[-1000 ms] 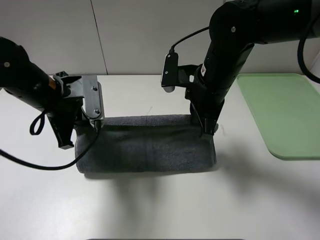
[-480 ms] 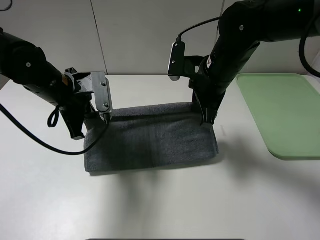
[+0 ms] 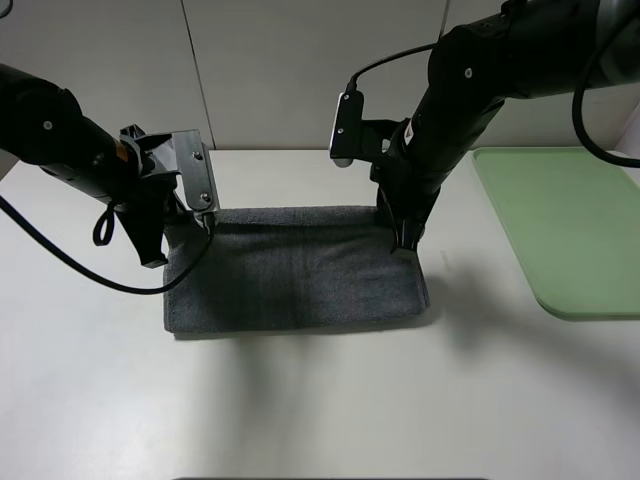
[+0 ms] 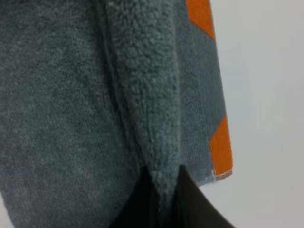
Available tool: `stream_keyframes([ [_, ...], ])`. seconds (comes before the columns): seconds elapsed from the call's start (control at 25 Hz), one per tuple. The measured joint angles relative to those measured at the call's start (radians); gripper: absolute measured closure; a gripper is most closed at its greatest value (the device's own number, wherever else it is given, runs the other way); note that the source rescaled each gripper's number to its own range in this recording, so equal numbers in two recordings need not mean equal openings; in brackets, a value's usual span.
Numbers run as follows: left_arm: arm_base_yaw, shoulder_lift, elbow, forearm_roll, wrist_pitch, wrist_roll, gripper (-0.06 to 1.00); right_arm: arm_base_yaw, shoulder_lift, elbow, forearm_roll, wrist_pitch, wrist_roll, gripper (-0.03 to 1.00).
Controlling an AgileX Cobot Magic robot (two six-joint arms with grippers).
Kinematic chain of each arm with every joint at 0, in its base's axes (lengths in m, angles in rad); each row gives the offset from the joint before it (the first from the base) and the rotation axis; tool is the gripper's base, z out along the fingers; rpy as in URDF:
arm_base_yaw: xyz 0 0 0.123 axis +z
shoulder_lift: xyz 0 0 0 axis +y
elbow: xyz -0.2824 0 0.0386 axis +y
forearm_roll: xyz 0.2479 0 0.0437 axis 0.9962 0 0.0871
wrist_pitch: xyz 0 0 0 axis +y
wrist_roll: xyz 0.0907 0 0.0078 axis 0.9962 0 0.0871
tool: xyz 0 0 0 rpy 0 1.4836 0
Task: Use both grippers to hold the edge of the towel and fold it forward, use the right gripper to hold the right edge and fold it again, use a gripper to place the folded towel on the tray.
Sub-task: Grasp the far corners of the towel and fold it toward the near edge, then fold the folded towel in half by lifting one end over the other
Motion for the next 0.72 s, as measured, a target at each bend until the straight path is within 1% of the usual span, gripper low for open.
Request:
stream_keyframes([
  [0.04, 0.001, 0.000, 0.000, 0.001, 0.000, 0.000, 0.84, 0.000, 0.000, 0.000, -0.004, -0.006, 0.000, 0.94],
  [0.08, 0.001, 0.000, 0.000, 0.001, 0.000, 0.000, 0.84, 0.000, 0.000, 0.000, -0.011, -0.006, 0.002, 0.85],
  [0.12, 0.004, 0.000, 0.000, 0.005, 0.000, 0.000, 0.74, -0.002, 0.000, 0.000, -0.014, -0.006, 0.012, 0.68],
  [0.16, 0.008, 0.000, 0.000, 0.007, 0.001, 0.000, 0.64, -0.005, 0.000, 0.000, -0.018, -0.010, 0.033, 0.48],
  [0.2, 0.012, 0.000, 0.000, 0.007, 0.001, -0.005, 0.50, -0.008, 0.000, 0.000, -0.025, -0.019, 0.060, 0.27],
  [0.24, 0.012, 0.000, 0.000, 0.007, -0.005, -0.014, 0.38, -0.009, 0.000, 0.000, -0.039, -0.033, 0.086, 0.15],
  [0.28, 0.012, 0.000, 0.000, 0.007, -0.020, -0.031, 0.23, -0.010, 0.000, 0.000, -0.056, -0.047, 0.115, 0.08],
  [0.36, 0.012, 0.000, 0.001, 0.007, -0.067, -0.057, 0.06, -0.012, 0.000, 0.000, -0.081, -0.068, 0.173, 0.01],
  [0.4, 0.012, 0.000, 0.001, 0.007, -0.084, -0.066, 0.02, -0.012, 0.000, 0.000, -0.089, -0.072, 0.189, -0.01],
  [0.52, 0.012, 0.000, 0.001, 0.007, -0.110, -0.073, -0.04, -0.012, 0.000, 0.000, -0.095, -0.072, 0.211, -0.03],
  [0.72, 0.012, 0.000, 0.001, 0.007, -0.101, -0.080, -0.05, -0.012, 0.000, 0.000, -0.096, -0.072, 0.221, -0.03],
])
